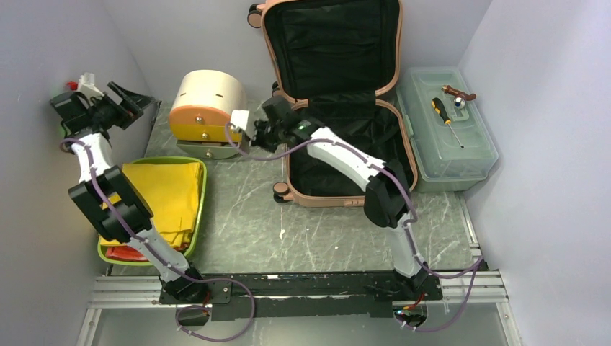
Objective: Open, take out, and arrange the luggage
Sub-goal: Move the storage box to the corner of the board, then reset both arms
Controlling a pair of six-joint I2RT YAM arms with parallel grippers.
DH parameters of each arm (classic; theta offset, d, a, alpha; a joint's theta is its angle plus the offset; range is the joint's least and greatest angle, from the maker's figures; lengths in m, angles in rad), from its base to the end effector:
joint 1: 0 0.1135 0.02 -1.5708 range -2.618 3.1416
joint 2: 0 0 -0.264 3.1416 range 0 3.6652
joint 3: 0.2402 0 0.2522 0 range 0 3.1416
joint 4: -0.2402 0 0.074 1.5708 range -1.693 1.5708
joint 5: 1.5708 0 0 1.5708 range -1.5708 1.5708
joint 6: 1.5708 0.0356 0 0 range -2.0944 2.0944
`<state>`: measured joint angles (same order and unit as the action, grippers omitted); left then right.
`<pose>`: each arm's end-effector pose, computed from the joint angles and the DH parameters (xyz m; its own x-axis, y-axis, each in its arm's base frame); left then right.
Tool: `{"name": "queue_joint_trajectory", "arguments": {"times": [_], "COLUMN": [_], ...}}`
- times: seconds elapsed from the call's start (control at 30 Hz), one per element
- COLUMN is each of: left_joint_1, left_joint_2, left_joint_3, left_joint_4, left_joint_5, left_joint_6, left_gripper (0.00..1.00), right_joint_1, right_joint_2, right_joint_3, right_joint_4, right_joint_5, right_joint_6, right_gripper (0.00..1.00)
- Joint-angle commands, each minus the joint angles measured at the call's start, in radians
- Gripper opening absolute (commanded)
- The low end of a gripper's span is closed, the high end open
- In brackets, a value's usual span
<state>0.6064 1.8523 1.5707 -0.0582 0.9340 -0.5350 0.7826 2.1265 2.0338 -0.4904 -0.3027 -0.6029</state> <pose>0.3738 0.2244 0.3250 -0.3804 -0.6328 -0.6745 0.1047 0.6951 -0.7112 0.3463 0.3593 0.3154 0.1601 -0.6041 -0.7807 -0.9211 0.1928 -0.3381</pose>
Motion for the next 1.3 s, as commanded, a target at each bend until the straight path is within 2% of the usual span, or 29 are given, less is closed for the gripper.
{"name": "queue_joint_trajectory", "arguments": {"times": [0.0, 0.27, 0.53, 0.67, 0.93, 1.27], "left_joint_1": [0.052, 0.06, 0.06, 0.061, 0.061, 0.06], "left_joint_2": [-0.167, -0.405, -0.586, -0.627, -0.647, -0.674], "left_joint_3": [-0.028, -0.107, -0.233, -0.272, -0.304, -0.33], "left_joint_4": [-0.069, -0.358, -0.473, -0.493, -0.479, -0.512], "left_joint_5": [0.017, -0.023, -0.052, -0.052, -0.028, -0.023], "left_joint_6": [0.074, 0.401, 0.576, 0.598, 0.578, 0.599], "left_gripper": [0.99, 0.99, 0.99, 0.99, 0.99, 0.99], "right_joint_1": [0.076, 0.142, 0.156, 0.156, 0.16, 0.173], "right_joint_2": [0.081, 0.252, 0.387, 0.418, 0.43, 0.503], "right_joint_3": [-0.01, 0.128, 0.189, 0.187, 0.186, 0.201], "right_joint_4": [-0.048, 0.182, 0.421, 0.521, 0.559, 0.725], "right_joint_5": [-0.071, 0.086, 0.235, 0.294, 0.26, 0.356], "right_joint_6": [-0.072, -0.007, -0.029, -0.043, -0.044, -0.17], "right_gripper": [0.0, 0.0, 0.0, 0.0, 0.0, 0.0]}}
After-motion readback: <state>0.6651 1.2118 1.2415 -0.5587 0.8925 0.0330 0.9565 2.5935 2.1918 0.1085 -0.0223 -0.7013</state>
